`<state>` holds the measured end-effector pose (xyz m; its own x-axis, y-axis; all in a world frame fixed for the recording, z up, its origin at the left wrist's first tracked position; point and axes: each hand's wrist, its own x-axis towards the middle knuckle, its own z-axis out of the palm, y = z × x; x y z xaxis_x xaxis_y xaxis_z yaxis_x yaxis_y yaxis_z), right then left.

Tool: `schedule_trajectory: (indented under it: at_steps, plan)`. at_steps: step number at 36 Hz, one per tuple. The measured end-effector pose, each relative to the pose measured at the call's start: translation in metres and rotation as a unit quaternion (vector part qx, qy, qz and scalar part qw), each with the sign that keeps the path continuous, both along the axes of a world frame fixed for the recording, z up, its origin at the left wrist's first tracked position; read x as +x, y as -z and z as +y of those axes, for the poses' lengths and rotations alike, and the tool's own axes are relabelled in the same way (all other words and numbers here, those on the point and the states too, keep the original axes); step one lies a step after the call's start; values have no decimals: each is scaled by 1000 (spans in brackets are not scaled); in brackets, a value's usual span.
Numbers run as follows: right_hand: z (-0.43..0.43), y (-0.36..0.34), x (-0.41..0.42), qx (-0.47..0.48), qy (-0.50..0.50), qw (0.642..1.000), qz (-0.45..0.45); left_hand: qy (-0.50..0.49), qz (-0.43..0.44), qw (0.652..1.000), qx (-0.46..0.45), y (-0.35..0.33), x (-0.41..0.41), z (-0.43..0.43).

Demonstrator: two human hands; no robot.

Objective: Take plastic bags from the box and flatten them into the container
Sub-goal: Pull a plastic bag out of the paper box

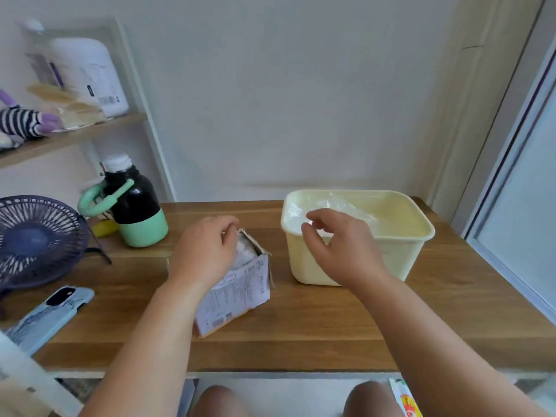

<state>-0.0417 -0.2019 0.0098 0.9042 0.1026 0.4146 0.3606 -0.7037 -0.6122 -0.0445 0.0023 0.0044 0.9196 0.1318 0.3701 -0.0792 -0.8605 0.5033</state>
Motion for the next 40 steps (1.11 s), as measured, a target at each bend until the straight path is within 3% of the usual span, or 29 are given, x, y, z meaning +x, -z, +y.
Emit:
schedule_trajectory:
  at_steps: [4, 12, 17, 23, 27, 34, 36, 40]
  plan:
    - [37, 14, 8, 56, -52, 996, 53, -40, 118, 991, 44, 8, -5, 17]
    - [69, 32, 27, 60, -115, 985, 118, 23, 165, 986, 12, 9, -4, 22]
    - [71, 37, 34, 44, -133, 984, 114, 1, 128, 991, -23, 13, -5, 24]
    - [74, 34, 34, 20, -178, 977, 116, -22, 15, 998, -58, 15, -4, 22]
    - [77, 28, 37, 2, -191, 974, 121, 8, -22, 985, -168, 9, -2, 23]
    - [82, 24, 41, -53, -177, 974, 131, 61, -10, 949, -310, 12, -3, 27]
    - [84, 24, 41, -61, -175, 974, 130, 39, 5, 958, -284, 13, -3, 29]
    - [85, 23, 40, -47, -190, 971, 135, -13, 79, 987, -141, 9, -7, 32]
